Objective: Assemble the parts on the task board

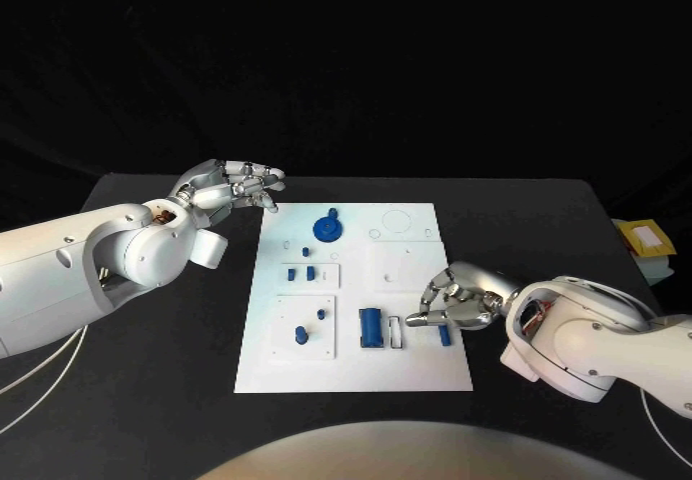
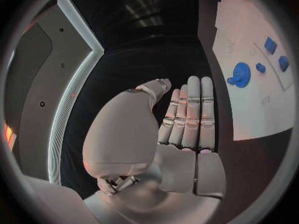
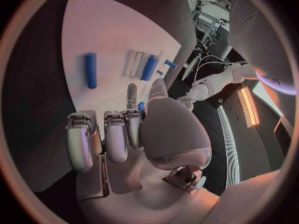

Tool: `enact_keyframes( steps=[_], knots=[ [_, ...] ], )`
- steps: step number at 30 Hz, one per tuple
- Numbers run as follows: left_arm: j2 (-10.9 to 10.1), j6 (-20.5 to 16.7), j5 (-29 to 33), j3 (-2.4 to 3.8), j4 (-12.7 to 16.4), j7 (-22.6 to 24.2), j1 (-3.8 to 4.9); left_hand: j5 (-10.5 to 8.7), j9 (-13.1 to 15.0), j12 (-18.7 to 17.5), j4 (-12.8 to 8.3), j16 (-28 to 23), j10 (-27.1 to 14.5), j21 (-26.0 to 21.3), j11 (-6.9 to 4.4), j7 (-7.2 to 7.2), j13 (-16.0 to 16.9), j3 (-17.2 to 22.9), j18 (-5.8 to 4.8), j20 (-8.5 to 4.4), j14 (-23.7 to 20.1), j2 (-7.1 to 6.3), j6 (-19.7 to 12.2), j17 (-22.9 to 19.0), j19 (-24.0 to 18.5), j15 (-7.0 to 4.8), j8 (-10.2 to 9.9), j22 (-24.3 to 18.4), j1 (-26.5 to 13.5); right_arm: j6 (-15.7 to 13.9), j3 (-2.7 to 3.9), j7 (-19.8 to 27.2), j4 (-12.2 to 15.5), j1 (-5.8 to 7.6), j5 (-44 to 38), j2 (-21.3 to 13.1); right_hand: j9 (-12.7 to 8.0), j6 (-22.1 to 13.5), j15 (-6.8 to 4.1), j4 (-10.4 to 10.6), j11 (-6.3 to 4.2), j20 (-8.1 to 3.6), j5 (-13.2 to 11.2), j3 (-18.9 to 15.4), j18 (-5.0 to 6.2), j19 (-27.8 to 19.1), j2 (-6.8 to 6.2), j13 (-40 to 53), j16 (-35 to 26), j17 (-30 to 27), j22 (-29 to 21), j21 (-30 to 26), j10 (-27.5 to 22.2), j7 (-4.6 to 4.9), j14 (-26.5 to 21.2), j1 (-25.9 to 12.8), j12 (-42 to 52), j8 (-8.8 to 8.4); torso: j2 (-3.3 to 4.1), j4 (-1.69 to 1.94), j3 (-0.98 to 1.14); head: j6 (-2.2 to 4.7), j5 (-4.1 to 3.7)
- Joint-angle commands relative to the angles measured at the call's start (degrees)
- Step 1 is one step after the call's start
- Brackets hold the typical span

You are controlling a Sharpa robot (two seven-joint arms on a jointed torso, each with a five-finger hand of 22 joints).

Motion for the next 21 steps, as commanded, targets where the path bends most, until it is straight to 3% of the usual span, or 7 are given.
enact_keyframes(
  steps=[1, 6, 11, 18, 21],
  knots=[
    [0.2, 0.4, 0.3, -0.02, 0.1, 0.5, 0.03, 0.17, 0.0, 0.4, 0.2, -0.2, -0.3, -0.3, 0.01, -0.03, 0.0, 0.0, 0.64, 0.19, -0.2, 0.47, 0.0, -0.1, 0.4, -0.22, 0.4, 0.0, 0.0, -1.6, -0.04, 3.2, 0.2, 0.66, 0.7, -1.9, 0.1, -0.8, -0.31, -0.1, -0.4, -0.28, 0.7, -0.3, -0.54, 5.6, 1.16, 8.6, -0.1, 12.1, 14.7, -0.5, 1.9, 0.07, 5.4, 2.9, -0.6, -0.02, 0.02, 0.09, 0.02, 0.25, -0.31],
    [0.2, 0.4, 0.3, -0.11, 0.1, 0.6, 0.02, 0.17, 0.0, 0.4, 0.2, -0.2, -0.3, -0.3, 0.01, -0.03, 0.0, 0.0, 0.64, 0.19, -0.2, 0.47, 0.0, -0.1, 0.4, -0.22, 0.4, 0.0, 0.0, -1.6, -0.08, 2.2, 0.1, 1.11, -2.3, -5.0, -0.4, -2.4, 0.12, -0.3, 0.18, 0.02, 1.8, -0.8, -0.22, 5.1, 1.37, 7.5, -0.5, 11.1, 14.3, -2.0, 1.0, 0.8, 5.2, 6.9, -2.2, -1.79, 0.05, 0.03, 0.04, 0.43, -0.62],
    [0.2, 0.4, 0.3, -0.16, 0.1, 0.7, 0.02, 0.17, 0.1, 0.4, 0.1, -0.2, -0.3, -0.3, -0.01, -0.04, 0.0, 0.0, 0.65, 0.18, -0.2, 0.47, 0.1, -0.1, 0.4, -0.23, 0.4, 0.0, 0.1, -1.0, -0.29, -1.4, 0.0, 0.9, -6.0, -6.9, -0.6, -2.8, 0.48, 0.0, 0.57, 0.35, 1.9, -1.1, 0.15, 4.4, 1.97, 6.1, -0.9, 10.2, 13.8, -3.7, -0.2, 1.21, 4.9, 8.5, -4.3, -2.69, 0.07, -0.03, -0.02, 0.44, -1.22],
    [0.2, 0.5, 0.3, -0.2, 0.1, 0.7, 0.02, 0.17, 0.1, 0.4, 0.1, -0.2, -0.3, -0.3, -0.01, -0.04, 0.0, 0.0, 0.65, 0.18, -0.2, 0.47, 0.1, -0.1, 0.4, -0.23, 0.4, 0.0, 0.1, -1.4, -0.51, -3.6, 0.3, -1.25, -10.7, -7.5, -0.7, -2.5, 0.51, -0.1, 0.56, 0.45, 1.9, -1.5, 0.15, 4.4, 1.63, 5.9, -0.9, 10.1, 13.8, -3.7, -0.4, 1.19, 4.9, 9.6, -4.5, -2.84, 0.07, -0.08, 0.09, 0.36, -1.79],
    [0.1, 0.6, 0.3, -0.22, 0.1, 0.7, 0.01, 0.17, 0.1, 0.4, 0.1, -0.2, -0.3, -0.3, -0.01, -0.04, 0.0, 0.0, 0.65, 0.18, -0.2, 0.47, 0.1, -0.1, 0.4, -0.23, 0.4, 0.0, 0.1, -2.4, -0.54, -4.0, 0.3, -2.1, -12.2, -7.2, -1.4, -3.3, 0.78, 0.3, 0.96, 0.63, 1.8, -2.6, 0.17, 4.4, 1.38, 5.3, -1.0, 10.0, 13.8, -3.8, -0.8, 1.73, 4.9, 9.6, -5.4, -4.06, 0.08, 0.01, 0.03, 0.34, -1.83]
  ],
)
